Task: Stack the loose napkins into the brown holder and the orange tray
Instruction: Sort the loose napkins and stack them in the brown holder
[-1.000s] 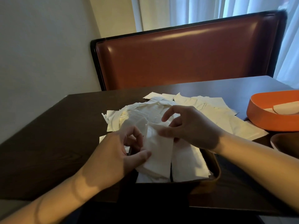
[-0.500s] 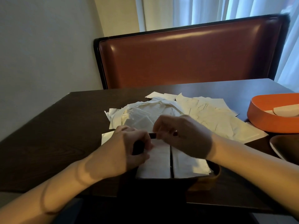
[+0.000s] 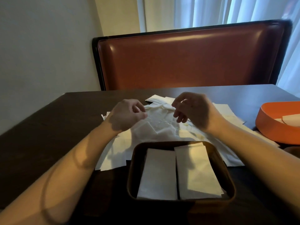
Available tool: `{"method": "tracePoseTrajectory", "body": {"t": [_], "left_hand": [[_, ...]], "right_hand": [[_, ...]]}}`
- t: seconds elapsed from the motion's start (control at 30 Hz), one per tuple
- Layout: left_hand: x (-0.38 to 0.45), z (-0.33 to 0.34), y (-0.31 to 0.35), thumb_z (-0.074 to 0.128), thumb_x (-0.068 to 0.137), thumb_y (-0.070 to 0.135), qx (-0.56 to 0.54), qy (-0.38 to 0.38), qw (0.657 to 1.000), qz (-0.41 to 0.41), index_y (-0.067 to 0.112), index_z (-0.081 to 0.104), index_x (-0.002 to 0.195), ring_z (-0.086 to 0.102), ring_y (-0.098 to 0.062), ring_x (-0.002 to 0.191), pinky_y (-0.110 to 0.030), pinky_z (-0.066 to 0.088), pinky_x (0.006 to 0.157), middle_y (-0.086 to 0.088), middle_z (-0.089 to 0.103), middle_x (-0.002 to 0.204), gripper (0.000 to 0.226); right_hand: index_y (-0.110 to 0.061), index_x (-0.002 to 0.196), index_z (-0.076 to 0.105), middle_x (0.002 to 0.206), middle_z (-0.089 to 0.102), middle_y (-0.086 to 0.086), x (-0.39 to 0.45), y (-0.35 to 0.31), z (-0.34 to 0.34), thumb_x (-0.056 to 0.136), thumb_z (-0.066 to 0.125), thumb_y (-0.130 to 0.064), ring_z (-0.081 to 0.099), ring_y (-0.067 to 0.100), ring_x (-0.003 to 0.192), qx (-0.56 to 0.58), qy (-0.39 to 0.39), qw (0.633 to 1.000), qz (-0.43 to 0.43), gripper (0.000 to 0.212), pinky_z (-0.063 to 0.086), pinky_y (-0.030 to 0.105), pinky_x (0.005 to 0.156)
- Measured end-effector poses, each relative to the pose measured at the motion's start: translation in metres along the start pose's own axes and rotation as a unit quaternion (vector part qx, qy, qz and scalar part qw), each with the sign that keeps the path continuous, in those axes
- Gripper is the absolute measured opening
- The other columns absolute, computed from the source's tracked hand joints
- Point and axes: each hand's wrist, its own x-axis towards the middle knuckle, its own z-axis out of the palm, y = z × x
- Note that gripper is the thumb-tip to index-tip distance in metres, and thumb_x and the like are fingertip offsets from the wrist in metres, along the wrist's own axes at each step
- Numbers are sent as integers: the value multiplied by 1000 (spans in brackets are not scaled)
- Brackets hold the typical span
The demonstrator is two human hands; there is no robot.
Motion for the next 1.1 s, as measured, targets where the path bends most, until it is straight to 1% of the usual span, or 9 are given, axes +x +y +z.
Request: {"method": "tracePoseTrajectory", "body": {"t": [0.07,0.17,0.3,0.47,0.57,0.7,0.83,0.93,1.1], "left_hand": [[20,3,-3,76,83,41,58,-77,995,-28,19,73,89,66,-10,78,-25,49,64,4,71,83,23],[35,7,-9,73,82,52,94,-86,992,-18,17,72,74,63,-6,65,-23,45,59,4,71,70,35],[29,12,-23,73,77,59,69,-78,994,23,22,70,74,55,4,55,-16,39,54,10,65,65,37],[21,13,-38,87,67,46,19,-120,992,45,24,70,78,49,0,54,-20,40,55,11,59,62,30],[21,16,-41,87,72,28,-7,-127,990,66,21,69,71,47,0,53,-17,36,53,13,55,57,20],[21,21,-40,81,80,24,-94,-72,989,83,14,69,79,48,0,55,-19,39,55,4,60,69,16],[24,35,-36,74,86,28,-92,32,991,89,22,64,82,46,-2,56,-19,40,56,4,58,72,13],[25,43,-36,73,87,28,-114,70,988,82,21,67,87,54,3,63,-10,41,57,2,62,75,10],[25,45,-38,73,87,30,-120,77,987,75,28,69,92,58,4,74,-12,45,65,6,66,82,7]], "right_hand": [[-15,87,68,73,71,3,16,19,13,98,60,-18,70,17,64,-65,-34,997,36,14,56,27,60],[-10,89,74,72,69,1,32,38,32,94,65,-27,67,21,70,-132,-58,988,51,20,56,35,71],[-17,84,72,73,63,-6,33,42,42,89,68,-40,57,11,67,-145,-82,984,64,24,44,21,58],[-18,89,70,75,59,-9,31,43,50,83,75,-40,50,5,66,-135,-94,984,69,23,36,10,51],[-22,97,63,82,56,-10,29,45,48,84,72,-45,50,5,72,-134,-43,988,60,28,37,17,57],[-19,97,66,87,60,-6,24,54,37,85,70,-50,54,9,77,-163,-22,984,71,34,41,24,60],[-17,87,69,69,56,-8,24,54,36,86,72,-44,46,3,57,-91,-45,990,100,26,32,14,49],[-13,72,68,57,55,-8,23,53,37,87,73,-37,43,1,46,-84,-66,990,88,28,32,13,47],[-18,86,65,75,64,-5,22,53,33,87,69,-48,57,3,67,-143,13,982,122,31,41,23,55]]}}
